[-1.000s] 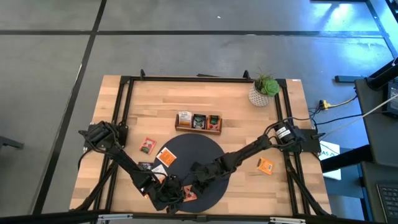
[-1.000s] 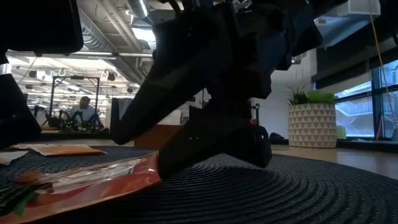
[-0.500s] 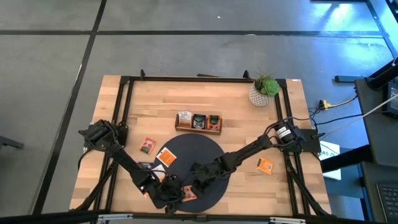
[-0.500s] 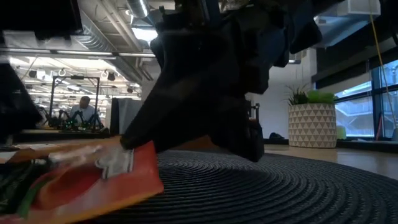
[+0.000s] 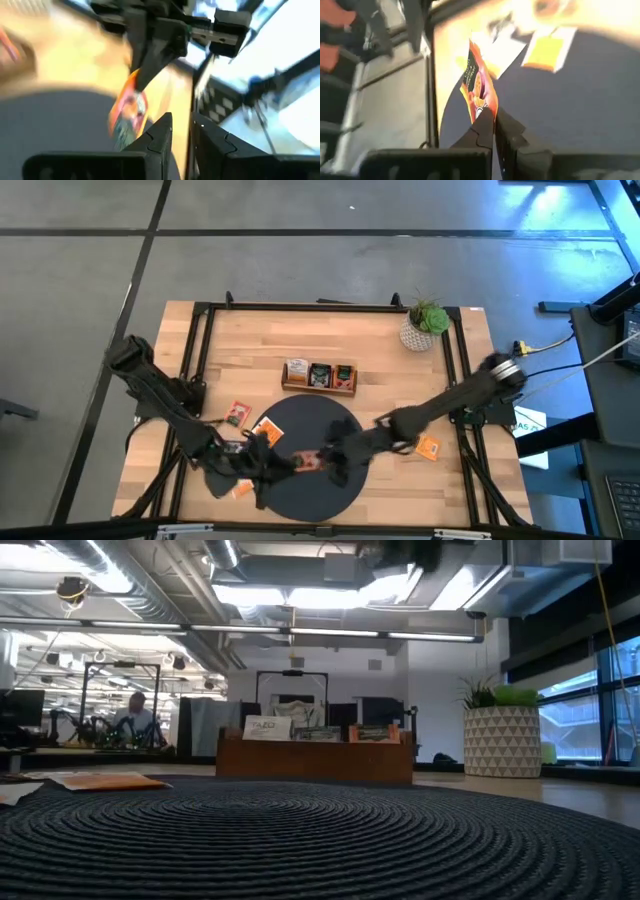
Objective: Pick & Place Tea
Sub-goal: Put the orange tea bag into the right of the wooden organizer
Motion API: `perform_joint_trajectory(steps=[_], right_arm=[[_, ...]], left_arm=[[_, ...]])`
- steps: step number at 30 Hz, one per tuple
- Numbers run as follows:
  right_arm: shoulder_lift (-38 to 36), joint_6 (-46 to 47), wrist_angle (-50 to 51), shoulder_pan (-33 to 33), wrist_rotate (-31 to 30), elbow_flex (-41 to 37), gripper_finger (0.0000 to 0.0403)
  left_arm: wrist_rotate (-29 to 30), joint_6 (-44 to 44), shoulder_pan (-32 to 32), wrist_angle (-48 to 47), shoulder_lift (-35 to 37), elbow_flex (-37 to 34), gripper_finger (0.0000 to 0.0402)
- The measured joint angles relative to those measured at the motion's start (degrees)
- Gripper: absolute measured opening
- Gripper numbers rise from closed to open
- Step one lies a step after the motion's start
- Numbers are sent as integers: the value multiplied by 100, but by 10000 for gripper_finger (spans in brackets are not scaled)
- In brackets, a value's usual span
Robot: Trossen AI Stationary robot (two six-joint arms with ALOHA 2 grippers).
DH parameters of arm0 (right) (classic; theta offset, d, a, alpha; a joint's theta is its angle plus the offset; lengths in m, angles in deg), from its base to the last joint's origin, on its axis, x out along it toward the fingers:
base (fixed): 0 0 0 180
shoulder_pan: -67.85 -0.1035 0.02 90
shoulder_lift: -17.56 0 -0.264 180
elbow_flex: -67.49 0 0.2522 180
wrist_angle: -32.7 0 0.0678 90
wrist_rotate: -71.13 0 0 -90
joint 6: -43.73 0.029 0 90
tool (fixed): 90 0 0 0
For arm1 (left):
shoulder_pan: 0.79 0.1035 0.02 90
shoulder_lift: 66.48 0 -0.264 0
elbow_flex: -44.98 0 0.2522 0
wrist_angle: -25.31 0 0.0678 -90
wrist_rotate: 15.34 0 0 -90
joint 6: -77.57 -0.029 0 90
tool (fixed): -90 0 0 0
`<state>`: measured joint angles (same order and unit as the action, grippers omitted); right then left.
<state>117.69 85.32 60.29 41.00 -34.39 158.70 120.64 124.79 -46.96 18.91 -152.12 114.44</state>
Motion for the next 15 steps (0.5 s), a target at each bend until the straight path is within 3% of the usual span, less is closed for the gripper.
perform_joint_trajectory(steps=[4, 7, 10, 15], right_arm=[[-994, -23, 637, -372, -1628, 0, 8], [-1476, -523, 222, -712, -2936, 0, 9], [-1638, -1797, -949, -959, -3664, 0, 10], [-1526, -4225, -3210, -892, -3424, 0, 11]], left_arm=[[1061, -1140, -47, 323, 267, 7, 66], [1501, -2096, 95, 763, 299, 7, 66], [1176, -3148, 364, 1357, 299, 7, 66], [-255, -5074, 960, 2892, 298, 9, 66]])
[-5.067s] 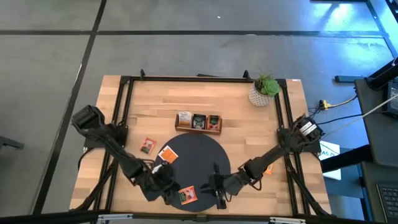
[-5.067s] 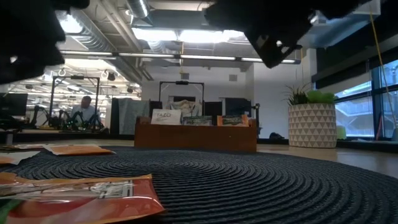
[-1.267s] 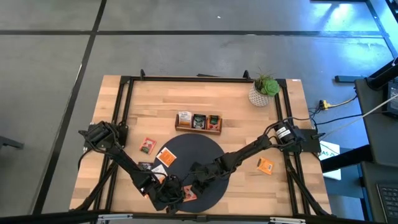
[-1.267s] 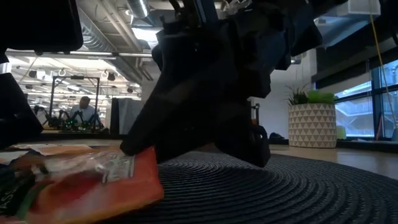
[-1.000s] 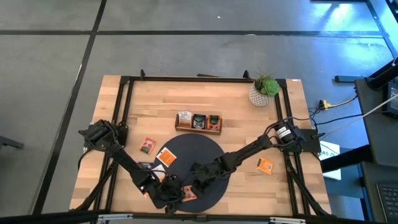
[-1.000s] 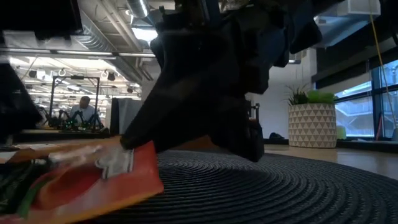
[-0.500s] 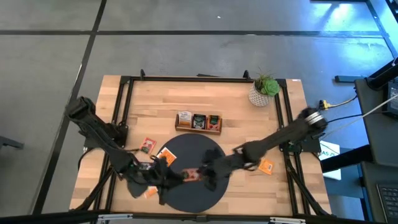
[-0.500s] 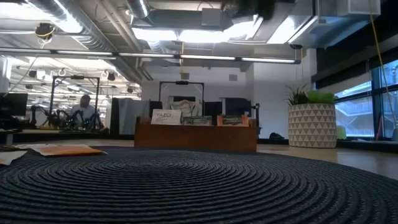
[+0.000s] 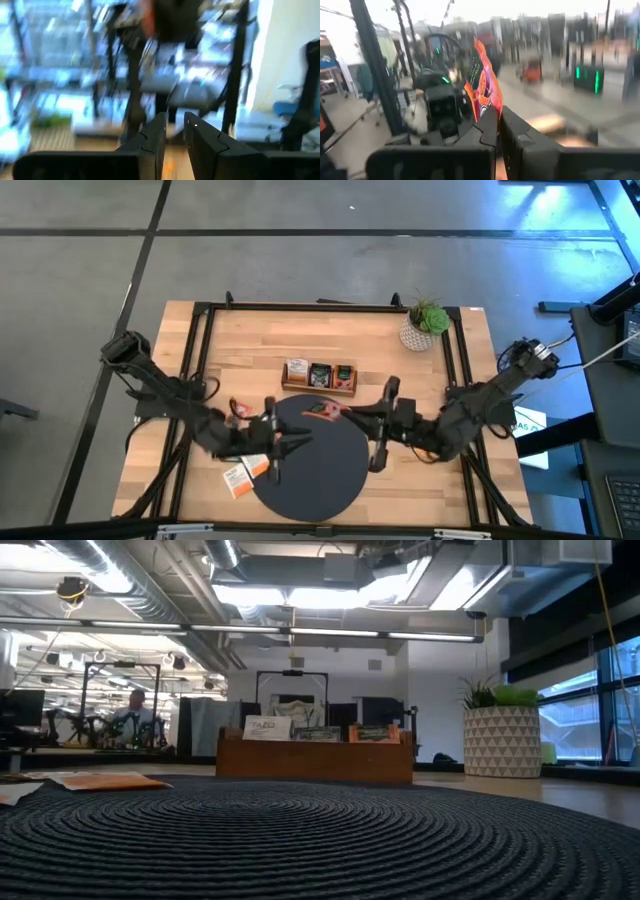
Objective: Pick & Place Tea
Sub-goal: Put the orange tea bag into the right of the wooden organizer
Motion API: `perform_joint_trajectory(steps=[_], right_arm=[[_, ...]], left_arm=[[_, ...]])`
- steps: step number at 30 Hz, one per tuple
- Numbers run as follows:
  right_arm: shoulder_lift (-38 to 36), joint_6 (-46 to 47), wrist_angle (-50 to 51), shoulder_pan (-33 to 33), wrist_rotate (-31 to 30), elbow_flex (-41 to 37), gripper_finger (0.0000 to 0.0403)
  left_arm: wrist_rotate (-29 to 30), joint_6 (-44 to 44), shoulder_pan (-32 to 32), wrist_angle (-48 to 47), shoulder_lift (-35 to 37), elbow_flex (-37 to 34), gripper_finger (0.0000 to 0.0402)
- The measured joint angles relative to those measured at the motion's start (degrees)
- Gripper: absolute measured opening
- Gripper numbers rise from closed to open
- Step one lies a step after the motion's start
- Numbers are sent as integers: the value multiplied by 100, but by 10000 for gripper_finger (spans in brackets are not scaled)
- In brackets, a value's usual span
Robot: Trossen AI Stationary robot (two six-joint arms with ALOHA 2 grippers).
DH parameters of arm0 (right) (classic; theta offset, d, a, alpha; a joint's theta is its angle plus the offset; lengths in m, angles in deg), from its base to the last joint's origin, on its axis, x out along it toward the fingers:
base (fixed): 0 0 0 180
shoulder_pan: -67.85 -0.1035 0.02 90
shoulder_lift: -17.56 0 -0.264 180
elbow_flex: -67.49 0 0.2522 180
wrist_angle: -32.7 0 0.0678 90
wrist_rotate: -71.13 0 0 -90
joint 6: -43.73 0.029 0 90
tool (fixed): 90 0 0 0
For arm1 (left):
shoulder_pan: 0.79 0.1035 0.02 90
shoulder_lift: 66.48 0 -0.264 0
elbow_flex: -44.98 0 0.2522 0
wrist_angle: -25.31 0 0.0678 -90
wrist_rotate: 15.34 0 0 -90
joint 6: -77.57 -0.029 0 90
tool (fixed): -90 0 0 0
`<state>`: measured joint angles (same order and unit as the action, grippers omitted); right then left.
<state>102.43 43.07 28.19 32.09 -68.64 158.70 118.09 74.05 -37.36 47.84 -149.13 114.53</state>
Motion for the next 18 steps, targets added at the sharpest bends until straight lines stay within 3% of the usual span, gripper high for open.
perform_joint_trajectory(steps=[3, 6, 12, 15, 18], right_arm=[[33, -889, -730, 162, 435, -2, 11], [20, -1313, -1117, 359, 807, 0, 11], [27, -1625, -1476, 820, 1495, 0, 11], [45, -1572, -1470, 1071, 1900, 0, 12], [135, -1435, -1478, 1295, 2199, 0, 12]], left_arm=[[-1055, -1133, 347, 992, 1, 0, 66], [-1523, -1917, 600, 1925, 3, 4, 66], [-1010, -2732, 942, 2523, 3, 7, 66], [-727, -2704, 1082, 2521, 3, 4, 66], [-804, -2506, 1192, 2523, 3, 4, 66]])
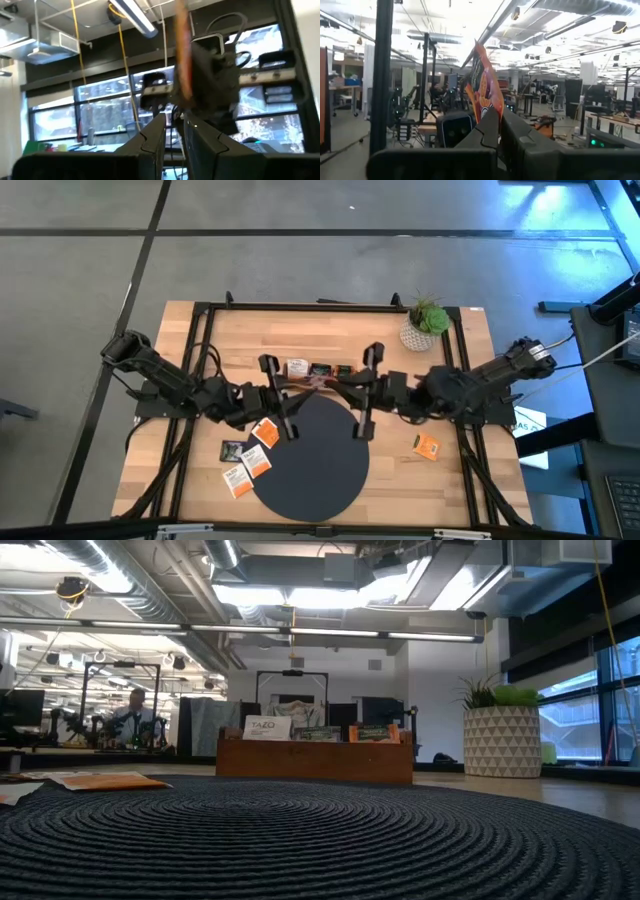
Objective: Pick & Place Tea
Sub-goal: Put the orange tea bag into the right of the wooden organizer
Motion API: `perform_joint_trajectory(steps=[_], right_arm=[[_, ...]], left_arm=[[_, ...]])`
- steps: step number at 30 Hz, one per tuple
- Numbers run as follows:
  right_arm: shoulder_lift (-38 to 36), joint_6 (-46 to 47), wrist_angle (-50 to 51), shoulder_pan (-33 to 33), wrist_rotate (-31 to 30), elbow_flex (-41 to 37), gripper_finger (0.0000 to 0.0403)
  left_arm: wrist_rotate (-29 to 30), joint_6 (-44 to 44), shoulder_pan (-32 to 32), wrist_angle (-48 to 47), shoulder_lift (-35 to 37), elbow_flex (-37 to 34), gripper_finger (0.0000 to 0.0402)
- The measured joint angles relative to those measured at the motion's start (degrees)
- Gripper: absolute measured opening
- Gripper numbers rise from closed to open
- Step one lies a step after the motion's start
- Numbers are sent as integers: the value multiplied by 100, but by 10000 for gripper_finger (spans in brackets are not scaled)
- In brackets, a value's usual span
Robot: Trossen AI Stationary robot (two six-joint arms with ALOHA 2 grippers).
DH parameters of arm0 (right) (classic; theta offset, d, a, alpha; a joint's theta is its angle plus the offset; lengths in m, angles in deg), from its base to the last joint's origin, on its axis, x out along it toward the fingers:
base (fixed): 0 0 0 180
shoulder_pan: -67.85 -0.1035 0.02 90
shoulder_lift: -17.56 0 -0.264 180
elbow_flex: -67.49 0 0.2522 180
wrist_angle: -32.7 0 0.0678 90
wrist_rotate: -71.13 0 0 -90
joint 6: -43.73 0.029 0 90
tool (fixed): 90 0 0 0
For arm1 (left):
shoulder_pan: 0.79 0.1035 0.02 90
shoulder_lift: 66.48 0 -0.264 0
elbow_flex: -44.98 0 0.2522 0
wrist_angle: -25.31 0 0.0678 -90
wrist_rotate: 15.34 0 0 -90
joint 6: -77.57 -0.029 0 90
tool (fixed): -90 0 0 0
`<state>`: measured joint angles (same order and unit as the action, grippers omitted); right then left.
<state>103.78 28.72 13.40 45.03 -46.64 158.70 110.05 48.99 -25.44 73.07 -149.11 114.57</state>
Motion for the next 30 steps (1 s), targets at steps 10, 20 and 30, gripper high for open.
perform_joint_trajectory(steps=[10, 20, 30], right_arm=[[145, -25, -24, 230, 112, -4, 12], [145, -32, 82, 227, 90, -4, 12], [135, -32, 293, 223, 96, -4, 13]], left_arm=[[-360, -203, 27, -13, 124, 0, 66], [-746, 216, 25, -350, 496, 4, 63], [-734, 392, 51, -702, 501, 4, 11]])
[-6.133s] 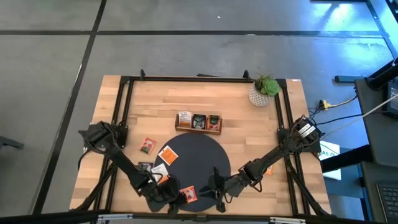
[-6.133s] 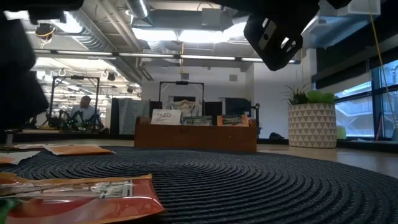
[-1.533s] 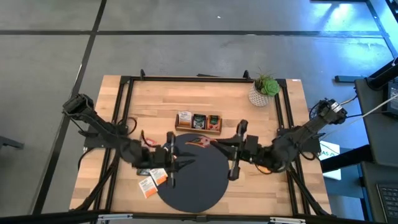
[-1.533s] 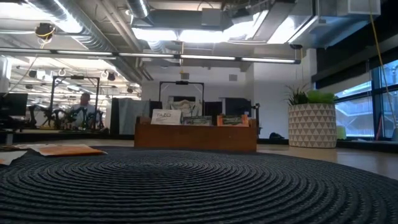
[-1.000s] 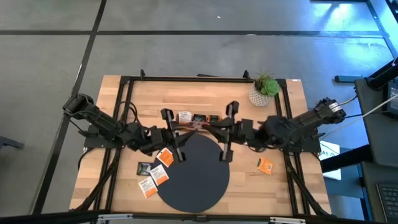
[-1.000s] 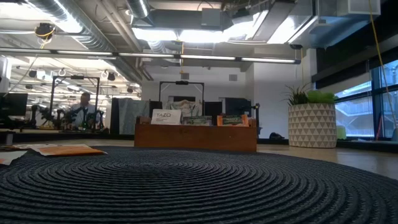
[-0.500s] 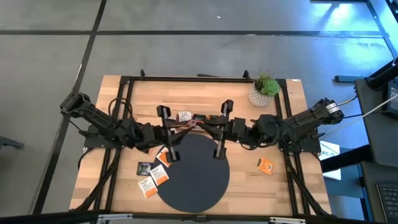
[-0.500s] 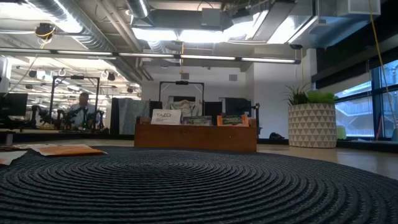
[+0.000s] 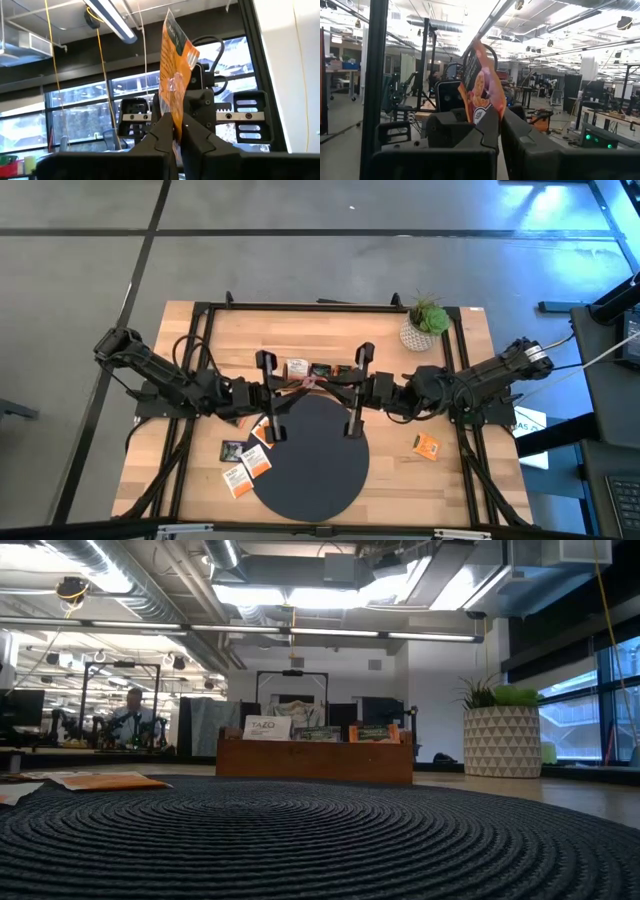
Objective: Pick & Place Tea
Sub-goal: Put the orange tea bag into the right of the wooden organizer
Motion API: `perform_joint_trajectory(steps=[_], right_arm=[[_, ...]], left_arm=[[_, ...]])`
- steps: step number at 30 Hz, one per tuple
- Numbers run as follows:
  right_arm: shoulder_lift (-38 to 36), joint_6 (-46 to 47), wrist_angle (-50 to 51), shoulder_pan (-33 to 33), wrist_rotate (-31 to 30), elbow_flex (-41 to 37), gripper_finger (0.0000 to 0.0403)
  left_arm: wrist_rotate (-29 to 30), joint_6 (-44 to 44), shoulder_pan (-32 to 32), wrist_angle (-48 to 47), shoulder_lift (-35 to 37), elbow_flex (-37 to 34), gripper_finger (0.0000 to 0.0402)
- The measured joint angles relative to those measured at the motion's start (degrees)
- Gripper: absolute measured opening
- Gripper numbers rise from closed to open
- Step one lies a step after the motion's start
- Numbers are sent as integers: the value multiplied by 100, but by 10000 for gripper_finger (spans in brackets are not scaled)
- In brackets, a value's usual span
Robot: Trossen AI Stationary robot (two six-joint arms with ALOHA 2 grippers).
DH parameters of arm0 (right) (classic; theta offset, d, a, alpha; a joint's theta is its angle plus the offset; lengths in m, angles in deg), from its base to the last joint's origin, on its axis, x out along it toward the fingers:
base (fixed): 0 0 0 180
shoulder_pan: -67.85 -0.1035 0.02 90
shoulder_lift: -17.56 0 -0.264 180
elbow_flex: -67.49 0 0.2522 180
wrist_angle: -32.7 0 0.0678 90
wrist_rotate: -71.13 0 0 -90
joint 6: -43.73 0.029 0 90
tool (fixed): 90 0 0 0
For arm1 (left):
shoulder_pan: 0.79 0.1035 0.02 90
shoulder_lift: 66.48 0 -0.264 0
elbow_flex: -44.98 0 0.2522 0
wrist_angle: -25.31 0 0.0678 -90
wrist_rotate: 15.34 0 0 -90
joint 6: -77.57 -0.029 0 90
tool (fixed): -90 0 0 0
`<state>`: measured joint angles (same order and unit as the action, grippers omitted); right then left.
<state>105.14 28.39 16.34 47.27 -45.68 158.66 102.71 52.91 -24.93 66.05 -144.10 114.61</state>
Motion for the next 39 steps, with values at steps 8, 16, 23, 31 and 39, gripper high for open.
perform_joint_trajectory(steps=[8, 16, 23, 31, 39], right_arm=[[-286, 497, 1832, -208, -175, 2, 102], [-1172, 2995, 4005, -327, -153, -5, 213], [-1163, 2578, 4346, -79, -9, 2, 227], [-951, 2558, 4792, 590, 1282, -1, 191], [-861, 2735, 5193, 927, 2050, 1, 171]], left_arm=[[495, 15, -17, -889, 175, -2, 18], [-42, 1866, 361, -3918, 954, 7, 10], [-1812, 3237, 895, -5007, 791, 2, 10], [-2160, 3652, 1273, -5449, 365, 2, 12], [-2503, 3756, 1604, -5463, 170, 0, 12]])
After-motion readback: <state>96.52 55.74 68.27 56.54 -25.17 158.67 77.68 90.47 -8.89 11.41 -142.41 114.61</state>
